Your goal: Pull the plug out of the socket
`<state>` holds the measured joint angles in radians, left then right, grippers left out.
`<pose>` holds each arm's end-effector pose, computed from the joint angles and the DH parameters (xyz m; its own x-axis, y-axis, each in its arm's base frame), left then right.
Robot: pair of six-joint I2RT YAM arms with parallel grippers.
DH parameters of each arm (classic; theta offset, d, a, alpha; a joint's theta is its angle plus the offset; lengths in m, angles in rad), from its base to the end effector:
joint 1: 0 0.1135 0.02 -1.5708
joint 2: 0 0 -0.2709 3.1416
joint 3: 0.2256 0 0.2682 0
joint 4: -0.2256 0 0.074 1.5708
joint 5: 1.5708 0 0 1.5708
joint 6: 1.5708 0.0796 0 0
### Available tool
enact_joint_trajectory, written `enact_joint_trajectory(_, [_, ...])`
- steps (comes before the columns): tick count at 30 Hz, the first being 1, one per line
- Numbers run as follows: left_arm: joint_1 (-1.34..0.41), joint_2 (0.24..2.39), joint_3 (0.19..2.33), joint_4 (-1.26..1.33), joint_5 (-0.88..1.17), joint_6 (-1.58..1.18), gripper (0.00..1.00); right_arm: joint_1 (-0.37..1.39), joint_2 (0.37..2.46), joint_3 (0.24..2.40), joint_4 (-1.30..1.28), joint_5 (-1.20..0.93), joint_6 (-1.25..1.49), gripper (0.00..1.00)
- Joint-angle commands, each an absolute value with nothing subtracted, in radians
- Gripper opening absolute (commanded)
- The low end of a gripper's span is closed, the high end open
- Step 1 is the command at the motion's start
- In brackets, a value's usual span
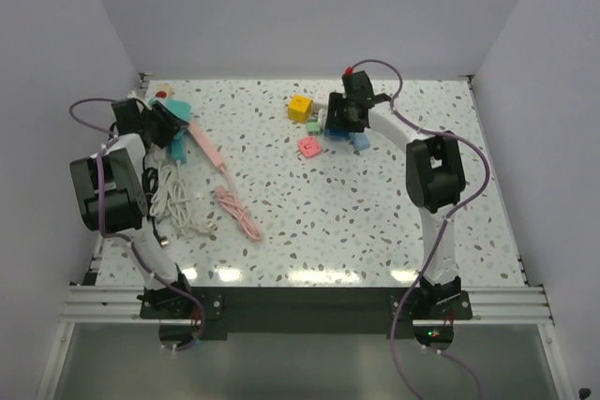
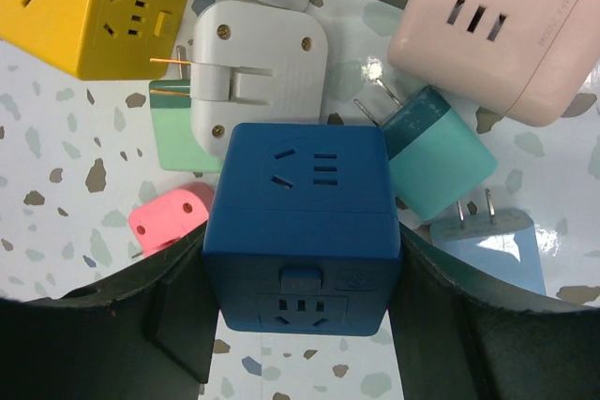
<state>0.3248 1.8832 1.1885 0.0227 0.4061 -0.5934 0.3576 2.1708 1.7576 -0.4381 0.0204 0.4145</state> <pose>0.4437 0.1162 0.1584 -0.4890 -0.7067 -0.5113 -0.3301 0.6925 -0.6415 0.5042 0.1867 0.1715 -0.7808 0.1381 -0.6094 -0.0250 0.9676 0.2514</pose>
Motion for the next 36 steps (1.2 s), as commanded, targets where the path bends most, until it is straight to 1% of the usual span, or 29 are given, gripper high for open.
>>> enact_joint_trajectory(1, [0.337, 1.867, 1.190, 0.101, 0.431, -0.632, 0.64, 0.344, 2.181, 1.819, -0.419, 0.002, 0.431, 0.23])
enact_joint_trajectory(2, [0.339, 1.856, 1.187, 0.101, 0.437, -0.634, 0.68, 0.342, 2.180, 1.818, -0.419, 0.002, 0.430, 0.26])
enact_joint_trajectory(3, [0.337, 1.852, 1.186, 0.094, 0.442, -0.634, 0.71, 0.341, 2.172, 1.815, -0.417, -0.020, 0.428, 0.40])
enact_joint_trajectory(4, [0.339, 1.844, 1.186, 0.086, 0.437, -0.634, 0.77, 0.339, 2.166, 1.812, -0.416, -0.028, 0.426, 0.45])
enact_joint_trajectory(6, [0.339, 1.813, 1.178, 0.080, 0.437, -0.632, 0.80, 0.336, 2.132, 1.795, -0.411, -0.032, 0.422, 0.54])
enact_joint_trajectory(7, [0.339, 1.801, 1.177, 0.071, 0.433, -0.624, 0.82, 0.336, 2.117, 1.784, -0.404, -0.037, 0.419, 0.64])
enact_joint_trajectory(9, [0.339, 1.760, 1.174, 0.054, 0.426, -0.617, 0.87, 0.336, 2.064, 1.755, -0.396, -0.043, 0.411, 0.76])
enact_joint_trajectory(10, [0.337, 1.729, 1.172, 0.049, 0.433, -0.615, 0.93, 0.336, 2.047, 1.746, -0.397, -0.046, 0.407, 0.94])
enact_joint_trajectory(11, [0.339, 1.714, 1.169, 0.043, 0.434, -0.612, 0.96, 0.336, 2.028, 1.735, -0.400, -0.048, 0.402, 0.98])
enact_joint_trajectory(12, [0.339, 1.698, 1.166, 0.032, 0.436, -0.611, 1.00, 0.336, 2.011, 1.732, -0.417, -0.046, 0.391, 0.98])
enact_joint_trajectory(18, [0.339, 1.565, 1.117, -0.035, 0.486, -0.603, 1.00, 0.337, 1.847, 1.686, -0.483, -0.018, 0.362, 0.98])
enact_joint_trajectory(22, [0.336, 1.426, 1.049, -0.046, 0.552, -0.609, 1.00, 0.336, 1.721, 1.634, -0.525, -0.057, 0.327, 0.98])
enact_joint_trajectory(25, [0.330, 1.349, 0.997, -0.060, 0.593, -0.617, 1.00, 0.336, 1.620, 1.588, -0.606, -0.064, 0.318, 0.98])
enact_joint_trajectory(28, [0.298, 1.205, 0.928, -0.057, 0.647, -0.630, 1.00, 0.336, 1.485, 1.496, -0.644, -0.081, 0.313, 0.98])
enact_joint_trajectory(29, [0.285, 1.174, 0.876, -0.049, 0.670, -0.637, 1.00, 0.336, 1.448, 1.435, -0.647, -0.092, 0.313, 0.98])
enact_joint_trajectory(30, [0.275, 1.140, 0.847, -0.026, 0.684, -0.653, 1.00, 0.336, 1.357, 1.402, -0.650, -0.103, 0.325, 0.98])
enact_joint_trajectory(31, [0.249, 1.068, 0.816, -0.017, 0.701, -0.658, 1.00, 0.336, 1.315, 1.373, -0.653, -0.109, 0.331, 0.98])
enact_joint_trajectory(32, [0.233, 1.034, 0.755, -0.017, 0.704, -0.661, 1.00, 0.336, 1.265, 1.323, -0.657, -0.110, 0.336, 0.98])
enact_joint_trajectory(33, [0.219, 1.000, 0.730, -0.015, 0.706, -0.663, 1.00, 0.336, 1.185, 1.303, -0.676, -0.112, 0.347, 0.98])
enact_joint_trajectory(34, [0.198, 0.936, 0.706, -0.023, 0.712, -0.658, 1.00, 0.336, 1.137, 1.284, -0.689, -0.112, 0.353, 0.98])
enact_joint_trajectory(36, [0.177, 0.882, 0.651, -0.053, 0.710, -0.638, 1.00, 0.336, 1.057, 1.238, -0.724, -0.112, 0.371, 0.98])
